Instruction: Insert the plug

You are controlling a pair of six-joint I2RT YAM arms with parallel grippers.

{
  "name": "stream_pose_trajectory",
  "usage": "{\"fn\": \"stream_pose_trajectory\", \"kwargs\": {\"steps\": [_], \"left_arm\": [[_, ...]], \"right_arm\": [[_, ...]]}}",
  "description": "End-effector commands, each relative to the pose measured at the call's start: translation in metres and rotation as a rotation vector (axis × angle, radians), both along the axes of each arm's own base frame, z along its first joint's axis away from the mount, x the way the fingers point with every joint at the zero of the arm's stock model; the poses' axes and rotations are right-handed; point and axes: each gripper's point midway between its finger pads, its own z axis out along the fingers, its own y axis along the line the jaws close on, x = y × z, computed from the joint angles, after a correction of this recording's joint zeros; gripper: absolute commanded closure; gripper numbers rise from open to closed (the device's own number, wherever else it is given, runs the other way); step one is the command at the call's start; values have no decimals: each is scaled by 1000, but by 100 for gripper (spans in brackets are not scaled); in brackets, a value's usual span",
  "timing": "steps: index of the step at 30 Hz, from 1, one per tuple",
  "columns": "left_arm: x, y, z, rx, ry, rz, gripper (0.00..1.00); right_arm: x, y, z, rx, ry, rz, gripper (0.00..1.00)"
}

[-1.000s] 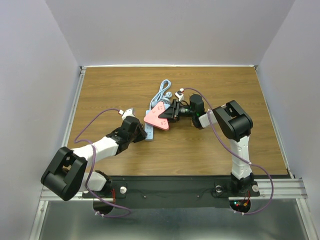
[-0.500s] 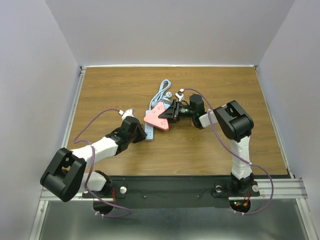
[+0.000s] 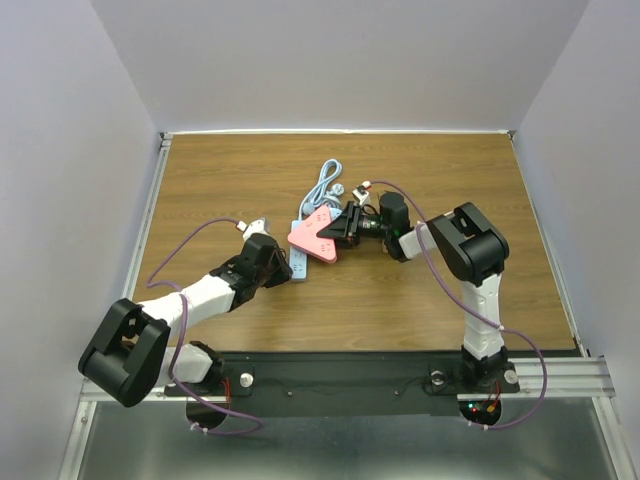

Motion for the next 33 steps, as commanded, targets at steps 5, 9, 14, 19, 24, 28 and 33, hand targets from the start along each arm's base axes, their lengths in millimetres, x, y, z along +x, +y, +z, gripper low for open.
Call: {"fn": "stream_pose_trajectory", "kwargs": {"steps": [5,9,14,19,24,28,33], "left_arm": [[-2,0,5,-2,-9,-23,66],[-1,-2,9,-10,-19,-25,66],[6,-5,24,-34,-52,-31,66],[15,-7,51,-80,-109,-43,56],[27,-9,80,-119,-176,-56,44],[43,-5,88,-135,-206,-42,37],[64,-8,80,-148,-202,-48,34]], "right_arm": [[-10,-18,-64,-196,129,-89,99],[-14,-21,-75,-223,158,-91,100],[-22,-26,-86,-242,198,-104,100],[-30,-32,-93,-260,224,-116,100],[-30,-33,-97,-265,234,-122,100],[-29,-32,-99,-267,239,-124,99],[-28,-32,-101,-271,241,-130,100]]}}
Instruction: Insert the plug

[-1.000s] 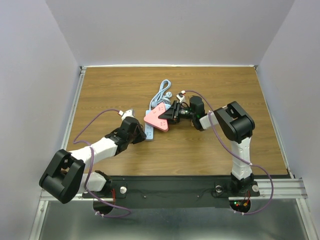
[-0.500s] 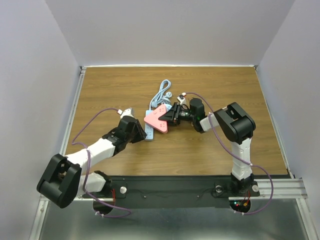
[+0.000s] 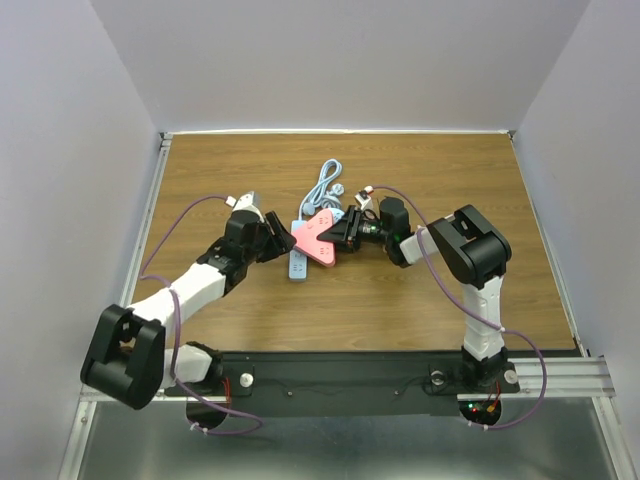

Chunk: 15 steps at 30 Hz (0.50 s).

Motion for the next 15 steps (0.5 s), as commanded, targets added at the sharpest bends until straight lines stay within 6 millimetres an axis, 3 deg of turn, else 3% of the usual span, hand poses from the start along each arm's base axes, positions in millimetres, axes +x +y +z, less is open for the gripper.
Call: {"fn": "stream_pose_trajectory", "kwargs": {"steps": [1,7,15], "left_arm": [[24,-9,9,-15,-46,-31,34],[35,-16,-1,-5,-27,-56,34],[33,-11,-25,18,16,-40,37]], "right_arm": [[-22,-29,-91,-231,221,-70,100],[-19,-29,-93,-233,231,-87,100],[-10,-26,-94,-227,232,-100,100]]}}
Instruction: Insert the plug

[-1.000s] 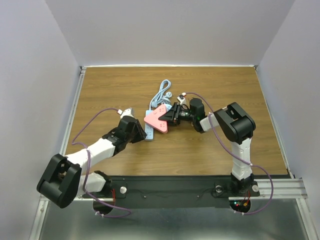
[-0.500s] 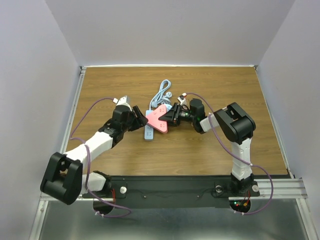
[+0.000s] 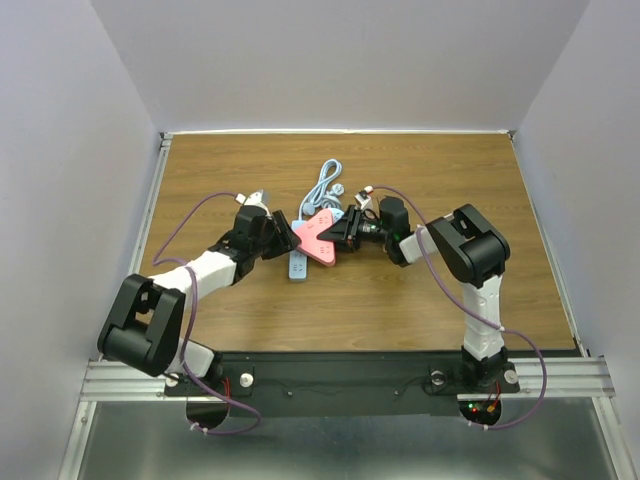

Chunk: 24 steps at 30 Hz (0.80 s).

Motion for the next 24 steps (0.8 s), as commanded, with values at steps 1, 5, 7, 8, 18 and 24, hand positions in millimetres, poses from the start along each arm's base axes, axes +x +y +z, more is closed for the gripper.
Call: {"fn": "stream_pose_trajectory", "kwargs": {"steps": [1,5,7,8,18,24], "left_arm": [[12,-1,4,-2,-42,-1,41],[9,-1,-7,7,-16,-7,51],[6,-1,-11,7,-6,-12,56],[4,0,-15,7,1,-13,60],[-19,0,-48,-9,77,-31,71],[-24,7,-60,19,97,-16,73]], "right_arm": [[-11,-27,-95,-238,216,-101,100],[-10,-30,-95,-253,208,-120,96],[-9,-32,-95,-270,199,-128,96],[-8,-33,-95,-277,198,-131,96],[-2,-42,-103,-382,180,-145,97],[-7,-48,-111,-418,193,-150,98]]}}
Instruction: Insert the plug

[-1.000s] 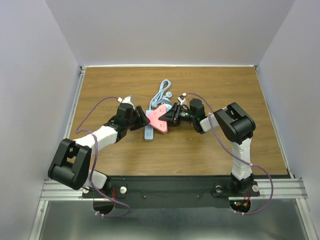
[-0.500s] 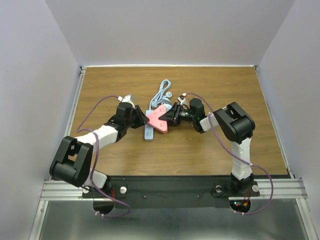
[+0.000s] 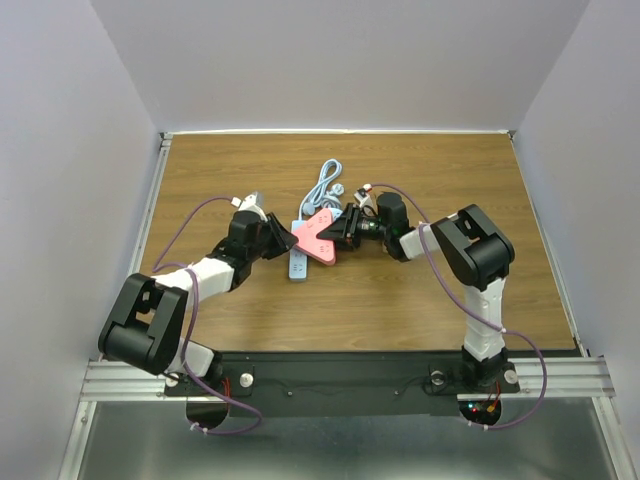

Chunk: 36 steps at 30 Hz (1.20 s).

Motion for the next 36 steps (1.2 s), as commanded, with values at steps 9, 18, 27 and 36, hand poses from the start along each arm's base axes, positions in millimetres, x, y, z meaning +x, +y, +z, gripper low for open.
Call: {"fn": "stream_pose_trajectory", "kwargs": {"steps": [9,18,27,36], "left_arm": [[-39,16,-79,168,197,-15,75],[-48,18,-93,175,228,-14,78],[-50,17,-97,177,239,-21,79],[-40,11,-76,156,190,-33,69]], "right_arm": [[-19,-61,-116,-430,159,-166,78],[-8,-63,-102,-463,108,-181,39],[0,-60,-96,-464,86,-184,35],[14,-45,-70,-409,25,-145,52]]}}
